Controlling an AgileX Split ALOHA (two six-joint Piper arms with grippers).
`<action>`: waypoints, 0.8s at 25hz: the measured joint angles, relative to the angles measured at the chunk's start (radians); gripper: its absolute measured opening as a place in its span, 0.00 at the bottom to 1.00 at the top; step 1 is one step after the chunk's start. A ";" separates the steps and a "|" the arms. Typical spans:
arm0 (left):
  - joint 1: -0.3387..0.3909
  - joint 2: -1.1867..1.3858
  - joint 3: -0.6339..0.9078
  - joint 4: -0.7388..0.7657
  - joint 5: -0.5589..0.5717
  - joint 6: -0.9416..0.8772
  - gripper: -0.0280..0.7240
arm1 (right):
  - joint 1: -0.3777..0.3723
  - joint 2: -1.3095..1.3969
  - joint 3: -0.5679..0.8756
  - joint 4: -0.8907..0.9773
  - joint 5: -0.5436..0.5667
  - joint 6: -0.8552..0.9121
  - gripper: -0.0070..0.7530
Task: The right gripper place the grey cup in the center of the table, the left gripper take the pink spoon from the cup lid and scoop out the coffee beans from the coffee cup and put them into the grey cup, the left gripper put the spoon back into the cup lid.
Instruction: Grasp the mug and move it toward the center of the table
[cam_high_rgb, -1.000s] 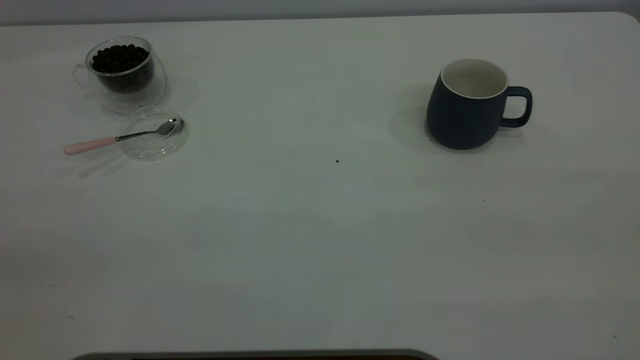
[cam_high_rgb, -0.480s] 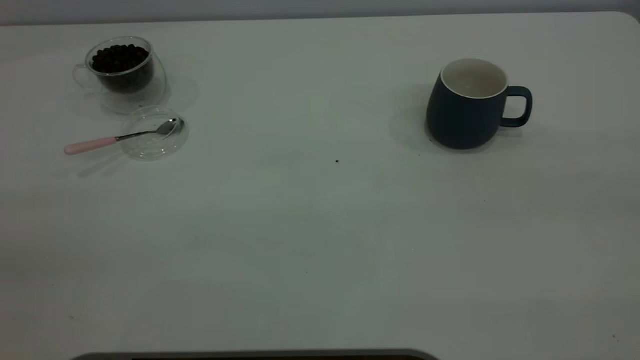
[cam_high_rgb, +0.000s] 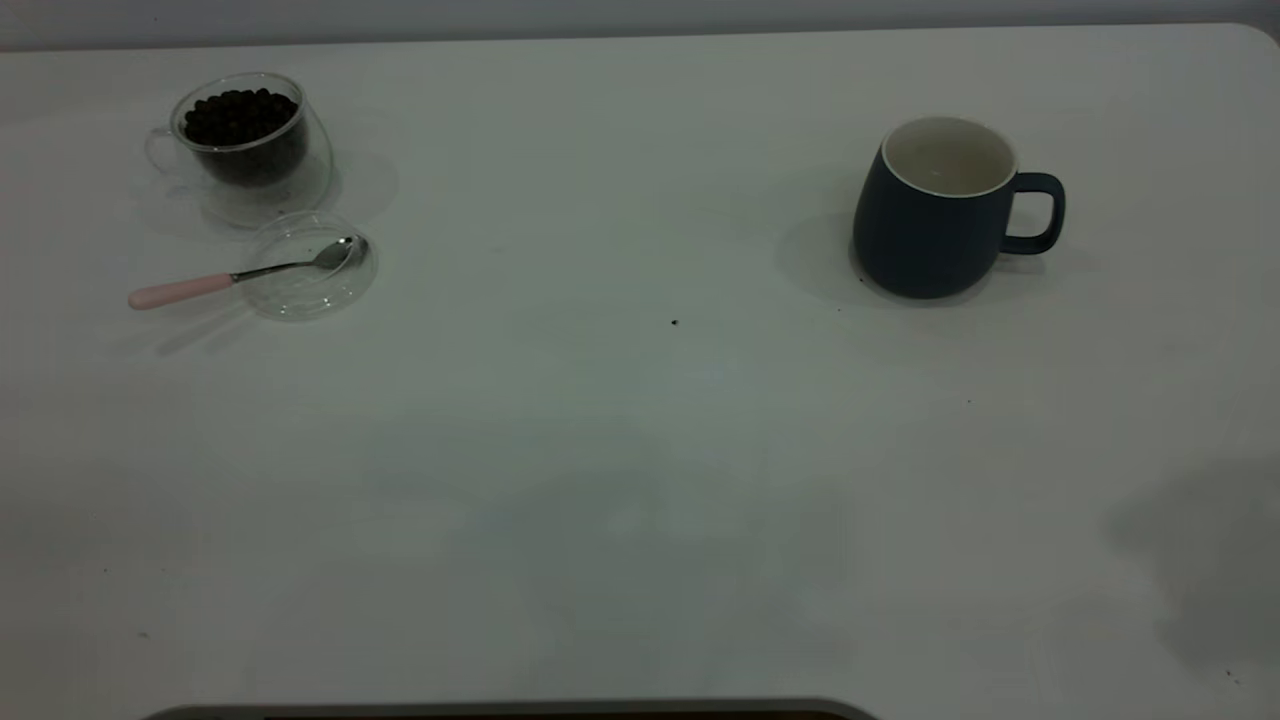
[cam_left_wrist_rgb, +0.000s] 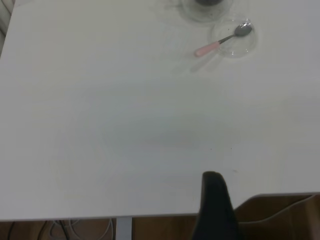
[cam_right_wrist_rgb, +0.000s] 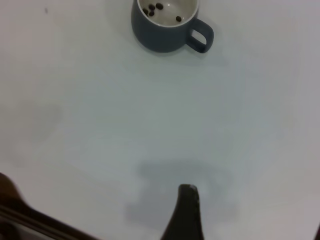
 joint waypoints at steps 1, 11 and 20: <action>0.000 0.000 0.000 0.000 0.000 0.000 0.83 | 0.000 0.050 -0.011 0.000 -0.024 -0.049 1.00; 0.000 0.000 0.000 0.000 0.000 0.000 0.83 | 0.005 0.578 -0.221 0.065 -0.135 -0.413 1.00; 0.000 0.000 0.000 0.000 0.001 0.000 0.83 | 0.054 0.993 -0.474 0.035 -0.183 -0.551 0.97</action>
